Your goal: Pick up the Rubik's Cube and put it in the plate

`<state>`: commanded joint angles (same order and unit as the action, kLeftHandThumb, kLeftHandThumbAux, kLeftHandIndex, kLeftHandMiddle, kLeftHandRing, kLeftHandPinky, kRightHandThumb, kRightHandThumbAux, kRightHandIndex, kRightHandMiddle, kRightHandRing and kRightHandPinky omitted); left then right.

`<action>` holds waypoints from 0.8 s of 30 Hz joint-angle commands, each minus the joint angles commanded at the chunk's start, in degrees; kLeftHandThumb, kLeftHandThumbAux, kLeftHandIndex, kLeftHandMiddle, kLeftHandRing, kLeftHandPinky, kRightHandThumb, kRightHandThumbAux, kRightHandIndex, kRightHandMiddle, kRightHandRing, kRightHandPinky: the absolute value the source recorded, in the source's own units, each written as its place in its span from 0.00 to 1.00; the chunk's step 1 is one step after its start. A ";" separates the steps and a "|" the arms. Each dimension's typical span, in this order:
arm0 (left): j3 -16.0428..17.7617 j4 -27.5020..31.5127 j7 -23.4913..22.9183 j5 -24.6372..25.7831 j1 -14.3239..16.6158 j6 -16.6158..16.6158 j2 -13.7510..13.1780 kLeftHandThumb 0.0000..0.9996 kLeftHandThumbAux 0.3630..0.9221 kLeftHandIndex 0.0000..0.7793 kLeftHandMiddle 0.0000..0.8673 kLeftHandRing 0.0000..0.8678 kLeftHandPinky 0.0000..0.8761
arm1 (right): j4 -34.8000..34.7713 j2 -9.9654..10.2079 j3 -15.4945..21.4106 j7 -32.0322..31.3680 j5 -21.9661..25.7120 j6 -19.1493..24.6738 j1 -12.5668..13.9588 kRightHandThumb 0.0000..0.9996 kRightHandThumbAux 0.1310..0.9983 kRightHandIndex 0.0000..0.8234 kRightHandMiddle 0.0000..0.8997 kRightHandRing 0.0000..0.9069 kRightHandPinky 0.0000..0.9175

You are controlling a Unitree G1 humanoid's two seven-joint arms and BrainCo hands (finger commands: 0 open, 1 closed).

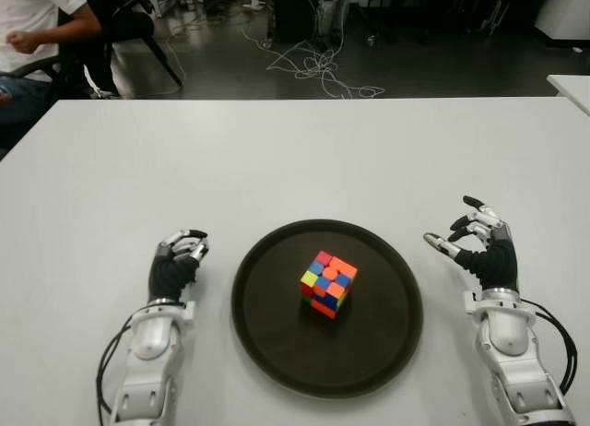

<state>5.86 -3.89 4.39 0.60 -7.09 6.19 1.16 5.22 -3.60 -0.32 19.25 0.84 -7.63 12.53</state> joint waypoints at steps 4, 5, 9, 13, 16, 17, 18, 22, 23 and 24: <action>-0.07 0.38 0.35 -0.28 -0.11 0.10 0.13 0.71 0.61 0.57 0.94 0.94 0.92 | -0.22 0.19 -0.08 0.66 0.91 1.03 0.05 0.14 0.83 0.89 0.93 0.92 0.91; -0.10 0.42 0.42 -0.38 -0.12 0.05 0.11 0.71 0.61 0.57 0.94 0.95 0.93 | -0.35 0.22 -0.08 0.73 1.23 1.35 0.07 0.15 0.83 0.90 0.93 0.92 0.91; -0.22 0.31 0.44 -0.65 -0.12 -0.15 -0.02 0.71 0.61 0.57 0.95 0.95 0.93 | -1.03 0.11 -0.11 0.56 2.52 2.40 0.10 0.17 0.82 0.92 0.93 0.93 0.92; -0.21 0.21 0.01 -0.56 -0.16 -0.24 -0.12 0.71 0.61 0.57 0.95 0.95 0.93 | -1.84 -0.30 -0.20 -0.20 4.07 4.00 0.17 0.19 0.82 0.92 0.94 0.93 0.92; -0.13 0.30 -0.09 -0.29 -0.17 -0.03 0.02 0.71 0.61 0.57 0.95 0.95 0.93 | -2.11 -0.56 -0.04 -0.71 5.14 4.87 0.04 0.23 0.82 0.93 0.94 0.93 0.92; -0.09 0.30 -0.09 -0.20 -0.16 0.01 0.08 0.71 0.61 0.57 0.95 0.95 0.94 | -2.13 -0.63 0.07 -0.90 5.57 5.19 -0.06 0.24 0.82 0.93 0.94 0.93 0.92; -0.06 0.30 -0.08 -0.15 -0.15 0.02 0.11 0.71 0.61 0.57 0.95 0.95 0.94 | -2.15 -0.70 0.12 -1.00 5.86 5.40 -0.11 0.25 0.82 0.93 0.94 0.93 0.92; -0.14 0.24 -0.32 -0.10 -0.20 -0.20 0.02 0.71 0.61 0.57 0.95 0.95 0.93 | -1.98 -0.80 0.54 -1.46 7.10 6.13 -0.43 0.28 0.82 0.94 0.94 0.94 0.92; -0.18 0.21 -0.37 -0.17 -0.24 -0.33 -0.05 0.71 0.61 0.57 0.95 0.95 0.93 | -1.92 -0.88 0.64 -1.73 7.48 6.36 -0.52 0.28 0.82 0.94 0.94 0.94 0.92; -0.20 0.19 -0.40 -0.22 -0.28 -0.42 -0.09 0.71 0.61 0.57 0.94 0.95 0.93 | -1.89 -0.95 0.70 -1.92 7.77 6.54 -0.57 0.29 0.83 0.94 0.94 0.94 0.92</action>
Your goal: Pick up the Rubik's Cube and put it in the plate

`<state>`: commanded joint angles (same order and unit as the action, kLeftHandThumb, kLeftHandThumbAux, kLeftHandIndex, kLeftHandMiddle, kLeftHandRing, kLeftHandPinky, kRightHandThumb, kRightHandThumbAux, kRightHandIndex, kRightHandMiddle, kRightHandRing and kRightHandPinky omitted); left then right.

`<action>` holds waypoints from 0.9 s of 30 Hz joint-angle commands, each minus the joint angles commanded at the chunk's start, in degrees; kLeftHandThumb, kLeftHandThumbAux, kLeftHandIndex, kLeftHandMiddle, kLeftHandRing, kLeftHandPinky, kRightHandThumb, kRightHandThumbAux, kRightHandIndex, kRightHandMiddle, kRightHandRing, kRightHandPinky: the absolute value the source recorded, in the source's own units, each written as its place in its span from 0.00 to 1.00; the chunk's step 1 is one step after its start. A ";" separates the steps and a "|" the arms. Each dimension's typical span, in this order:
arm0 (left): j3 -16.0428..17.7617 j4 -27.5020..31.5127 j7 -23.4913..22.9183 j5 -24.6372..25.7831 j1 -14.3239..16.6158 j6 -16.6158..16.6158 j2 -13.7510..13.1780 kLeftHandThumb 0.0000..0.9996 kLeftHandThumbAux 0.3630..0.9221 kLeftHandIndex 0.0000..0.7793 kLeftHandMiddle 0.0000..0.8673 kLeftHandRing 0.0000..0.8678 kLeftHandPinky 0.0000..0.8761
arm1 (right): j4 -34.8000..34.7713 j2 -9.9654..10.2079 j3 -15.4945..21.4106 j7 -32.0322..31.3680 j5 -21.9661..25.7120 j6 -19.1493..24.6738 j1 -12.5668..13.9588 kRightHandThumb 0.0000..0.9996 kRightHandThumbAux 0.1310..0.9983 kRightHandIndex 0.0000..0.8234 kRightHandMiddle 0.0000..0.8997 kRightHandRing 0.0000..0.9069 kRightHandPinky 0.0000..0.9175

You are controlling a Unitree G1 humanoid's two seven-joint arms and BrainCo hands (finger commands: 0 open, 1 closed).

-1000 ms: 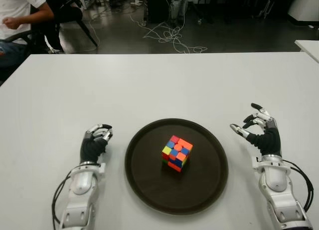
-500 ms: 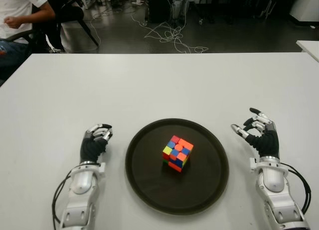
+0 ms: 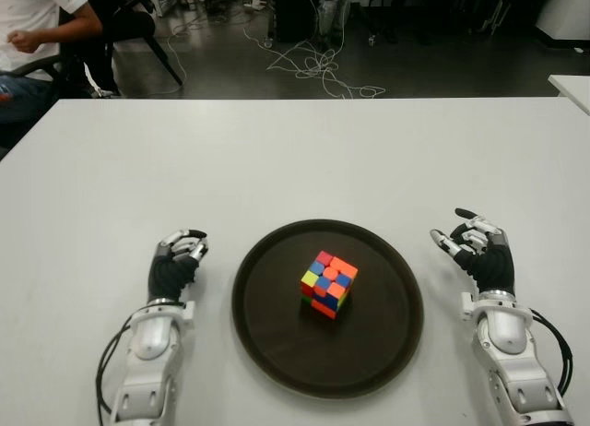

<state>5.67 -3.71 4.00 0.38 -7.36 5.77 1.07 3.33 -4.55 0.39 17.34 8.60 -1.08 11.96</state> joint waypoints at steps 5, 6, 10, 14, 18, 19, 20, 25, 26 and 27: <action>-0.05 0.21 0.10 -0.01 -0.14 -0.09 0.17 0.71 0.61 0.57 0.95 0.95 0.94 | 0.23 -0.41 0.19 -1.04 0.85 0.12 -0.16 0.30 0.84 0.94 0.95 0.94 0.93; -0.05 0.20 0.09 0.00 -0.13 -0.10 0.17 0.71 0.61 0.57 0.94 0.95 0.94 | 0.23 -0.43 0.21 -1.12 0.88 0.14 -0.17 0.30 0.84 0.94 0.95 0.94 0.93; -0.03 0.31 0.11 0.08 -0.18 -0.11 0.26 0.71 0.61 0.57 0.94 0.95 0.93 | 0.47 -0.54 0.41 -1.67 1.28 0.19 -0.34 0.30 0.84 0.94 0.94 0.94 0.93; 0.00 0.37 0.08 0.15 -0.22 -0.11 0.27 0.71 0.61 0.57 0.94 0.95 0.93 | 0.57 -0.42 0.65 -1.87 1.54 0.36 -0.45 0.30 0.85 0.94 0.94 0.94 0.93; 0.06 0.44 -0.15 0.23 -0.31 -0.11 0.08 0.71 0.61 0.57 0.94 0.95 0.93 | 0.16 -0.05 0.84 -1.72 1.92 1.10 -0.41 0.32 0.84 0.95 0.95 0.95 0.94; 0.05 0.42 -0.19 0.21 -0.32 -0.17 0.03 0.71 0.61 0.57 0.94 0.95 0.93 | 0.02 0.01 0.88 -1.68 1.97 1.30 -0.38 0.33 0.83 0.95 0.95 0.95 0.94; 0.01 0.37 -0.20 0.13 -0.32 -0.27 0.00 0.71 0.61 0.57 0.94 0.95 0.93 | -0.11 0.04 0.90 -1.69 2.01 1.42 -0.35 0.33 0.83 0.95 0.95 0.95 0.94; -0.02 0.21 0.01 -0.14 -0.23 -0.38 0.03 0.71 0.61 0.57 0.94 0.94 0.92 | -0.28 0.04 0.81 -1.86 1.93 1.33 -0.31 0.34 0.83 0.95 0.95 0.95 0.94; 0.00 0.17 0.11 -0.18 -0.18 -0.37 0.06 0.71 0.61 0.57 0.94 0.94 0.93 | -0.24 0.04 0.79 -1.90 1.92 1.24 -0.33 0.34 0.83 0.95 0.95 0.95 0.94; 0.02 0.14 0.21 -0.21 -0.15 -0.33 0.10 0.71 0.61 0.57 0.94 0.94 0.93 | -0.20 0.03 0.77 -1.95 1.90 1.17 -0.35 0.34 0.83 0.95 0.95 0.95 0.94</action>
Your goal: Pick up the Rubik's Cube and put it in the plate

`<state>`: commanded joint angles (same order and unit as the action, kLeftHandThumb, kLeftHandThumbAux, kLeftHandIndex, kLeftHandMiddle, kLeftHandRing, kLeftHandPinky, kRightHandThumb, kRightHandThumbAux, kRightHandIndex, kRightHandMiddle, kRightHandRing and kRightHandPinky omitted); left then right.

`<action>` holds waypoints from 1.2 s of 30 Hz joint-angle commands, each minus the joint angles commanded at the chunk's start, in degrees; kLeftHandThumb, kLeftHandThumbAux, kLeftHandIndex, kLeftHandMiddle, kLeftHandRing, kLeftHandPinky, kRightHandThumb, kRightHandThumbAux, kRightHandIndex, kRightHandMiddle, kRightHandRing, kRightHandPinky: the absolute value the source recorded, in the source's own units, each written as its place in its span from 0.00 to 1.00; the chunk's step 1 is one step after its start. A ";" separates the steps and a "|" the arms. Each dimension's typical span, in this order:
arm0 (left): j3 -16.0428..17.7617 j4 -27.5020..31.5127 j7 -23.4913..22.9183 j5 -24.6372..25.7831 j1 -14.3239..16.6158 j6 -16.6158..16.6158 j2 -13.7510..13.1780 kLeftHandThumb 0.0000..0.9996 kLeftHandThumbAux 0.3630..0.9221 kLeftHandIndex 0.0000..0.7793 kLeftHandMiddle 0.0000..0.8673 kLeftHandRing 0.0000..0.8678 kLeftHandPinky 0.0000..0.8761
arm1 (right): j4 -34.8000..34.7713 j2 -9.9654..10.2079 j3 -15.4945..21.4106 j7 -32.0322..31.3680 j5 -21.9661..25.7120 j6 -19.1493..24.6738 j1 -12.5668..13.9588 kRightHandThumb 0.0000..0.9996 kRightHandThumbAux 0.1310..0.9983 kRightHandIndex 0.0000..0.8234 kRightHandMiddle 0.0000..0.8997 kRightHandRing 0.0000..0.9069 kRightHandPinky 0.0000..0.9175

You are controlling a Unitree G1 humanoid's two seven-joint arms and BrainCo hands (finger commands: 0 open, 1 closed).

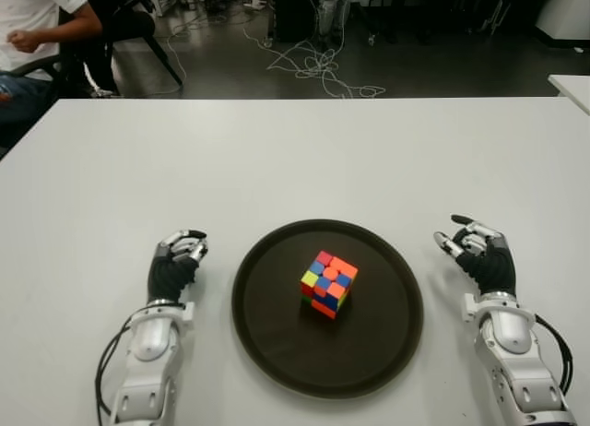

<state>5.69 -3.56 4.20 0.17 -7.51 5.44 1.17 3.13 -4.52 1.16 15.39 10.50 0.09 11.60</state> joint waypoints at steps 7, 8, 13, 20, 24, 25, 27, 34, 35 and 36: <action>0.04 -0.02 0.13 -0.11 0.14 0.59 -0.04 0.71 0.61 0.57 0.94 0.94 0.92 | 0.06 -0.05 -0.13 -0.02 -0.24 0.16 -0.13 0.33 0.84 0.94 0.95 0.95 0.93; 0.04 0.01 0.12 -0.10 0.14 0.66 -0.04 0.71 0.61 0.57 0.94 0.94 0.92 | 0.04 -0.09 -0.17 0.04 -0.35 0.26 -0.14 0.33 0.84 0.94 0.95 0.95 0.93; 0.07 0.28 0.04 0.03 0.15 0.93 -0.01 0.71 0.61 0.57 0.94 0.95 0.93 | -0.21 -0.18 -0.48 0.64 -1.17 0.83 -0.15 0.32 0.84 0.95 0.95 0.95 0.93; -0.02 0.57 -0.22 0.13 0.04 0.89 -0.07 0.71 0.61 0.57 0.95 0.95 0.93 | -0.56 -0.08 -0.69 1.14 -1.52 1.07 -0.15 0.31 0.84 0.95 0.95 0.95 0.93; -0.07 0.65 -0.43 0.22 0.03 0.87 -0.13 0.71 0.61 0.57 0.95 0.95 0.94 | -0.79 -0.01 -0.63 0.96 -1.14 1.09 -0.13 0.31 0.84 0.96 0.95 0.95 0.93; -0.09 0.68 -0.51 0.25 0.04 0.87 -0.15 0.71 0.61 0.57 0.95 0.95 0.94 | -0.83 0.01 -0.60 0.83 -0.99 1.00 -0.14 0.31 0.84 0.96 0.95 0.95 0.94; -0.14 0.73 -0.67 0.29 0.05 0.81 -0.19 0.71 0.61 0.57 0.95 0.95 0.93 | -0.86 0.03 -0.59 0.67 -0.85 0.82 -0.16 0.32 0.84 0.95 0.95 0.95 0.93; -0.14 0.84 -0.84 0.29 -0.06 0.53 -0.15 0.71 0.61 0.57 0.94 0.95 0.93 | -0.83 0.00 -0.63 0.62 -0.96 0.68 -0.21 0.33 0.84 0.96 0.96 0.95 0.94; -0.11 0.77 -0.85 0.31 -0.06 0.40 -0.14 0.71 0.61 0.57 0.94 0.95 0.93 | -0.77 -0.03 -0.64 0.62 -1.02 0.59 -0.22 0.33 0.84 0.96 0.96 0.95 0.94; -0.09 0.72 -0.85 0.32 -0.07 0.31 -0.14 0.71 0.61 0.57 0.94 0.95 0.93 | -0.74 -0.04 -0.64 0.62 -1.05 0.54 -0.23 0.33 0.84 0.96 0.96 0.95 0.94</action>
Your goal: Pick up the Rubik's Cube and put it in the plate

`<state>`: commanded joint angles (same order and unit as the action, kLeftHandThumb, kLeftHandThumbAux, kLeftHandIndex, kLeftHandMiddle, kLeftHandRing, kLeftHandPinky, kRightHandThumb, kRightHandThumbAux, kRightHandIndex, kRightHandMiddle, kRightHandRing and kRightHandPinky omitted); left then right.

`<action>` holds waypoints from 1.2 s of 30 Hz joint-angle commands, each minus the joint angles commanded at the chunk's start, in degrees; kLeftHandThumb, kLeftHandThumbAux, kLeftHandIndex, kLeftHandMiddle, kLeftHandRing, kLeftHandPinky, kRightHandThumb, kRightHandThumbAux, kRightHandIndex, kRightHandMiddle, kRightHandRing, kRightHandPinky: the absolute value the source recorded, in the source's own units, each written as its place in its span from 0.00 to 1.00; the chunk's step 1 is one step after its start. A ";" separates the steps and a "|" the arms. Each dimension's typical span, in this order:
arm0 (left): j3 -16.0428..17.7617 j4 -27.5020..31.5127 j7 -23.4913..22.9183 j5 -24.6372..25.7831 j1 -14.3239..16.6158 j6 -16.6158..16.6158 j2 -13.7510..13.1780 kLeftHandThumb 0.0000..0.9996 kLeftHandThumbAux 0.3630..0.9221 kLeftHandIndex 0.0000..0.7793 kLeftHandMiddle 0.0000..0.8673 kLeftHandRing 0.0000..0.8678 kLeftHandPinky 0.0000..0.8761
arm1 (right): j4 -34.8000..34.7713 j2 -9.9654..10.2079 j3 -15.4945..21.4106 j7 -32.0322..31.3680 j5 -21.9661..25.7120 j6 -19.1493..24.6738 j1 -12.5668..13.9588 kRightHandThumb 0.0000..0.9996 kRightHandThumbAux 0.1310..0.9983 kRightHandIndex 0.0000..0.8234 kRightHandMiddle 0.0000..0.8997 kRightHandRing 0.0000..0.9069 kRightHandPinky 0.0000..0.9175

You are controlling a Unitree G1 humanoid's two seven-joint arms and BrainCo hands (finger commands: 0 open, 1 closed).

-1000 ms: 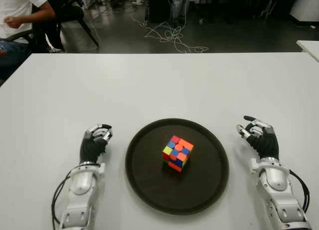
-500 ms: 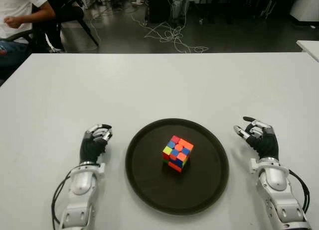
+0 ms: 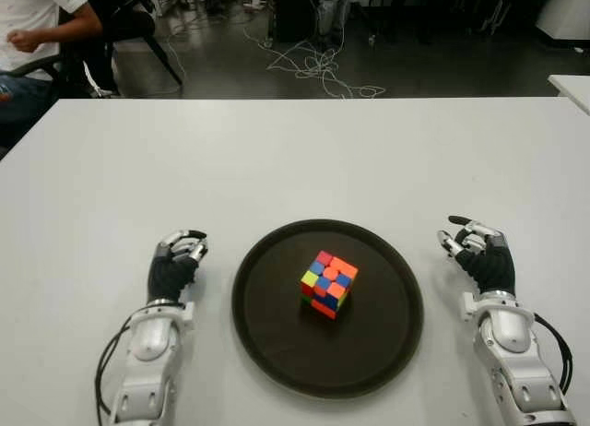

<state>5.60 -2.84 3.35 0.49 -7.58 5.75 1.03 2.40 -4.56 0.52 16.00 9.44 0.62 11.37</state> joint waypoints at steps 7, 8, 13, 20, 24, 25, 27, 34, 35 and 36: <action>-0.06 -0.29 0.12 -0.31 0.11 -0.23 -0.14 0.71 0.61 0.57 0.94 0.94 0.92 | 0.26 -0.08 -0.08 -0.01 -0.29 -0.47 -0.07 0.32 0.84 0.96 0.95 0.95 0.93; -0.07 -0.29 0.14 -0.36 0.12 -0.18 -0.16 0.71 0.61 0.57 0.94 0.94 0.92 | 0.29 -0.09 -0.10 0.00 -0.34 -0.53 -0.07 0.32 0.84 0.96 0.95 0.95 0.93; 0.00 -0.32 0.31 -0.42 0.22 0.15 -0.16 0.71 0.61 0.57 0.94 0.94 0.92 | 0.39 -0.25 -0.20 -0.19 -0.39 -0.66 -0.09 0.32 0.84 0.95 0.95 0.95 0.93; 0.28 -0.53 0.39 -0.05 0.28 0.42 0.05 0.71 0.61 0.57 0.95 0.96 0.94 | 0.90 -0.24 -0.35 0.03 -0.84 -1.02 -0.19 0.31 0.84 0.96 0.95 0.95 0.94; 0.30 -0.76 0.28 -0.04 0.28 0.18 -0.02 0.71 0.61 0.57 0.95 0.96 0.94 | 1.10 -0.02 -0.29 0.22 -0.84 -1.20 -0.29 0.31 0.84 0.95 0.95 0.95 0.93; 0.30 -0.91 0.28 -0.07 0.29 -0.03 -0.03 0.71 0.61 0.57 0.95 0.95 0.93 | 1.19 0.01 -0.28 0.20 -0.80 -1.24 -0.32 0.32 0.84 0.94 0.95 0.94 0.92; 0.33 -1.13 0.32 -0.09 0.30 -0.27 0.00 0.71 0.61 0.57 0.95 0.95 0.93 | 1.35 0.04 -0.27 0.14 -0.72 -1.38 -0.35 0.32 0.84 0.94 0.94 0.94 0.92; 0.50 -1.58 0.36 0.06 0.40 -0.25 0.06 0.71 0.61 0.57 0.94 0.95 0.93 | 1.67 0.17 -0.23 0.10 -0.53 -1.51 -0.42 0.34 0.84 0.93 0.94 0.93 0.92; 0.51 -1.66 0.34 0.08 0.42 -0.24 0.05 0.71 0.61 0.57 0.94 0.95 0.93 | 1.69 0.21 -0.19 0.11 -0.45 -1.46 -0.46 0.34 0.84 0.93 0.94 0.93 0.92; 0.51 -1.73 0.30 0.07 0.46 -0.25 0.02 0.71 0.61 0.57 0.94 0.95 0.92 | 1.69 0.27 -0.14 0.10 -0.31 -1.39 -0.51 0.34 0.84 0.93 0.94 0.93 0.92</action>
<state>6.10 -4.57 3.66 0.55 -7.12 5.51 1.05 4.09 -4.29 0.37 16.10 9.14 -0.77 10.87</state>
